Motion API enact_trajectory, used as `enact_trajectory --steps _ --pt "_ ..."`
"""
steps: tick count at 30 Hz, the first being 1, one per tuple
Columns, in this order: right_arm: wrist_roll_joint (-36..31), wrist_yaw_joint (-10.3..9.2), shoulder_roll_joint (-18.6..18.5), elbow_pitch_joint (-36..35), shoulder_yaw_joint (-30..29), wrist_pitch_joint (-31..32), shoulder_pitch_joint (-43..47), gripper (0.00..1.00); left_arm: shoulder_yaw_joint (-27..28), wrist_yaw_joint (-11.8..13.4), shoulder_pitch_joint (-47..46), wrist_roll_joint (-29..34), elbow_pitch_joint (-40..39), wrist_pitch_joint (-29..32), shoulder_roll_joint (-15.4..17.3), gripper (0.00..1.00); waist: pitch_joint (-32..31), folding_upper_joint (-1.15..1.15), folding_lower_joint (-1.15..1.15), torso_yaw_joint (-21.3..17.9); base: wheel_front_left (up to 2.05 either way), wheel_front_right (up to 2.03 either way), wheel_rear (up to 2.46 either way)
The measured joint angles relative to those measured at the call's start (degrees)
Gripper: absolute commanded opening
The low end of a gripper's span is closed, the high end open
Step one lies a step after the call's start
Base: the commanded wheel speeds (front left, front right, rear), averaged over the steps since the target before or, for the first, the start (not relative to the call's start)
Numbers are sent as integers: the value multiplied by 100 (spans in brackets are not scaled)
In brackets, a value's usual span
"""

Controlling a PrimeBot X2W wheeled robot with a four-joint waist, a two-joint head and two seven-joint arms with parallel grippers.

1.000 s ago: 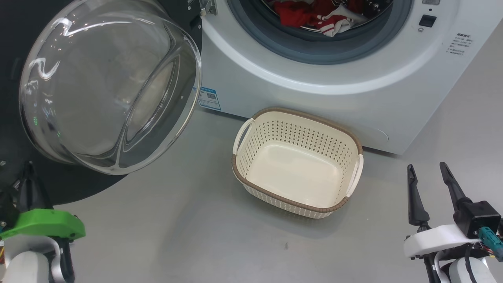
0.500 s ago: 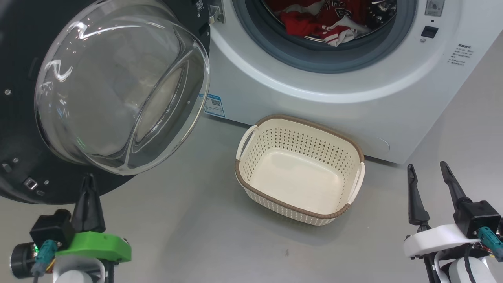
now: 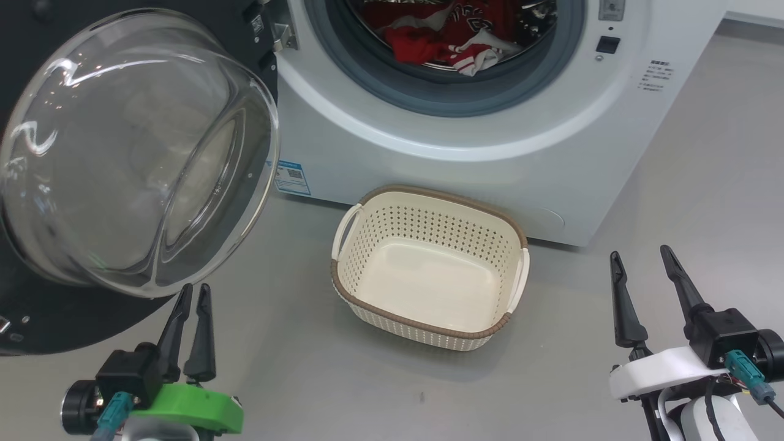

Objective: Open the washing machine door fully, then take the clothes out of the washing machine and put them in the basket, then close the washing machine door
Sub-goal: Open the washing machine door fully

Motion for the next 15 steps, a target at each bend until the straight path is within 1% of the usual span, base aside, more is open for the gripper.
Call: enact_trajectory --steps 1,2,3,4,11,15 --pt "0 0 1 2 1 0 0 100 -36 -4 26 0 0 1 0 53 -6 0 0 -55 0 0 0" --pt "0 0 7 3 8 0 0 100 -56 -4 41 3 2 1 -3 83 -13 0 0 -109 0 0 0" --pt "0 0 13 5 16 0 0 100 -76 -4 43 26 2 3 -3 98 -20 0 0 -164 0 0 0" --pt "0 0 27 5 26 0 0 100 -92 -4 43 36 2 13 -3 100 -28 0 0 -221 0 0 0" --pt "1 1 47 18 48 0 0 100 -133 3 45 34 33 78 -10 100 -81 0 0 -571 0 0 0" --pt "1 60 78 48 143 0 1 100 -111 36 52 41 49 127 -9 100 -118 0 0 -821 0 0 0"
